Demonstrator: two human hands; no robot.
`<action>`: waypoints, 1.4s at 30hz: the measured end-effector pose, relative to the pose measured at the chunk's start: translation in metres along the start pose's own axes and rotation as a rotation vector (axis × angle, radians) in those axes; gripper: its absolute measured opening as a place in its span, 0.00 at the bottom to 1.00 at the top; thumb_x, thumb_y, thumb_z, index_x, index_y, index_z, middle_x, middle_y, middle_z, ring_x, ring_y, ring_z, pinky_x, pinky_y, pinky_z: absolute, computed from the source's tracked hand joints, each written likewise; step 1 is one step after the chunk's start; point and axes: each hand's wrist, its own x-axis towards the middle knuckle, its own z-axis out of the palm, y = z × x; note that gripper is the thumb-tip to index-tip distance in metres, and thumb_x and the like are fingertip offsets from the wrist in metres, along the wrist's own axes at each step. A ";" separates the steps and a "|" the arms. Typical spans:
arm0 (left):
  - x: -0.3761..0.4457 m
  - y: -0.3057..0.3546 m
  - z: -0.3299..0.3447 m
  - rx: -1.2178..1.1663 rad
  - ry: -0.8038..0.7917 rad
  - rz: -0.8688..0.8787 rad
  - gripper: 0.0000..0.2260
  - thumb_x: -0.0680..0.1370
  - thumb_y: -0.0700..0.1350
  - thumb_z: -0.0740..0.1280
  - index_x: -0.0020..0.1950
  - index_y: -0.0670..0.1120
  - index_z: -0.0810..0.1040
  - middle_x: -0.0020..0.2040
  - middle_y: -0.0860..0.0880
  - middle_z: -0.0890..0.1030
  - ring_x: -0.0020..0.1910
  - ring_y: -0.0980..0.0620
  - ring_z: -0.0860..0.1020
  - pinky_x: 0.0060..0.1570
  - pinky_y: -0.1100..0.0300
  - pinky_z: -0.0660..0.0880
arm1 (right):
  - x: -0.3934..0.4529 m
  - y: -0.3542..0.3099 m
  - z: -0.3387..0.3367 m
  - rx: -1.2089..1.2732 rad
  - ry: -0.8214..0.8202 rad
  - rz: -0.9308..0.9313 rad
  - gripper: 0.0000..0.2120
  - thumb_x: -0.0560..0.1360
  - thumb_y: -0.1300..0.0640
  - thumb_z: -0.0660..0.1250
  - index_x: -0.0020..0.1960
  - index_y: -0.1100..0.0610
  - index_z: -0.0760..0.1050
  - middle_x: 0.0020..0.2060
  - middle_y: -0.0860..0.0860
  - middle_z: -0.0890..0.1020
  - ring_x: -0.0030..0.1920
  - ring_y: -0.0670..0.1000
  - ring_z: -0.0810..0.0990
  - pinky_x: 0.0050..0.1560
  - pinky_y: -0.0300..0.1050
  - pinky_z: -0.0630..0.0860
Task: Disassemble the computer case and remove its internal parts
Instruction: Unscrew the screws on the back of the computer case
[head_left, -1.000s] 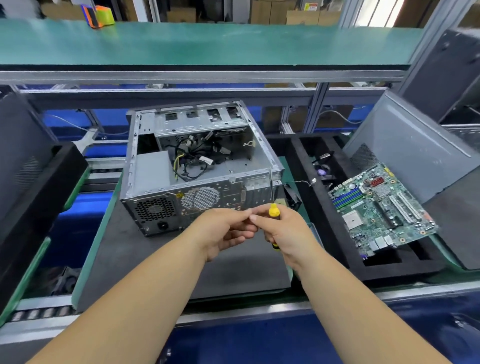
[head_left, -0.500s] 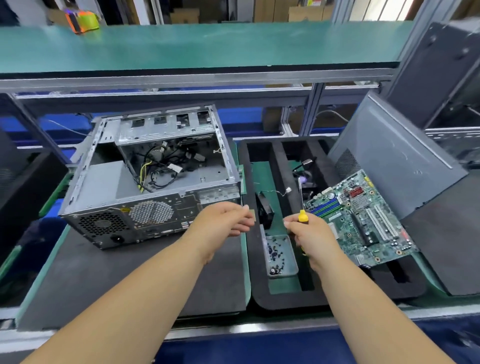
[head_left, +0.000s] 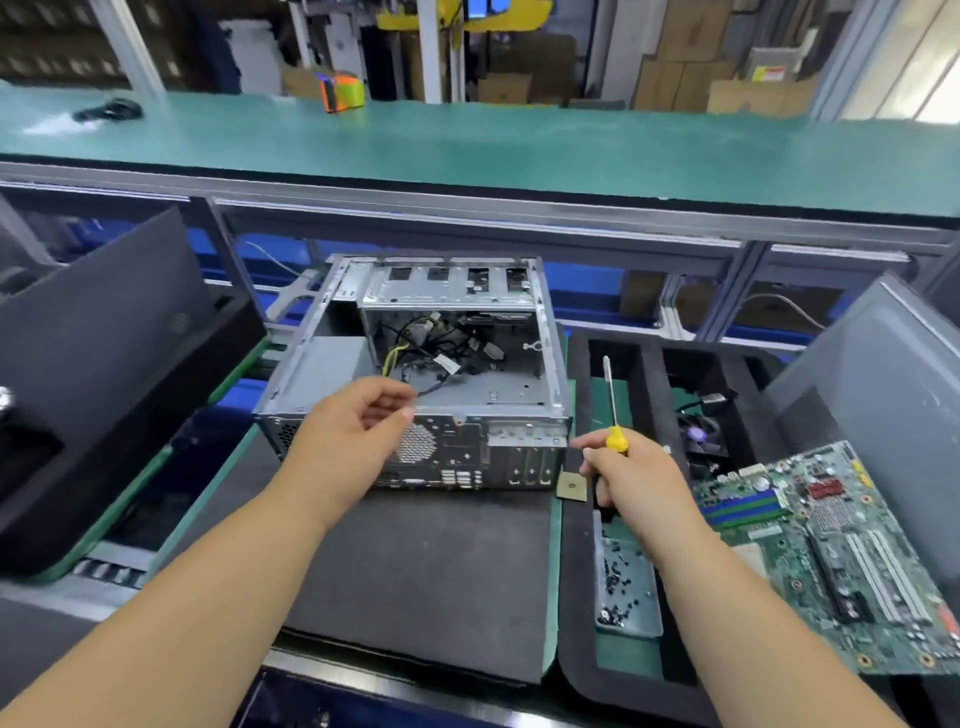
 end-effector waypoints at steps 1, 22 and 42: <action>0.005 -0.008 -0.012 0.049 0.028 0.001 0.07 0.77 0.44 0.69 0.50 0.57 0.81 0.45 0.60 0.82 0.45 0.61 0.78 0.46 0.69 0.73 | 0.000 -0.009 0.010 -0.050 0.006 -0.049 0.10 0.77 0.57 0.63 0.45 0.46 0.81 0.38 0.48 0.81 0.31 0.47 0.75 0.33 0.41 0.70; 0.037 -0.117 -0.096 0.792 -0.288 0.234 0.35 0.78 0.58 0.65 0.79 0.60 0.49 0.81 0.52 0.46 0.79 0.51 0.41 0.74 0.58 0.53 | 0.001 -0.043 0.155 -0.487 0.154 -0.175 0.16 0.80 0.51 0.62 0.67 0.48 0.74 0.61 0.43 0.71 0.45 0.42 0.75 0.39 0.38 0.68; -0.062 -0.089 -0.078 0.770 -0.233 0.229 0.37 0.75 0.57 0.68 0.79 0.58 0.52 0.81 0.50 0.49 0.79 0.52 0.44 0.75 0.58 0.48 | -0.071 -0.017 0.109 -0.484 0.086 -0.171 0.12 0.81 0.51 0.61 0.63 0.44 0.74 0.58 0.40 0.70 0.44 0.50 0.78 0.43 0.48 0.75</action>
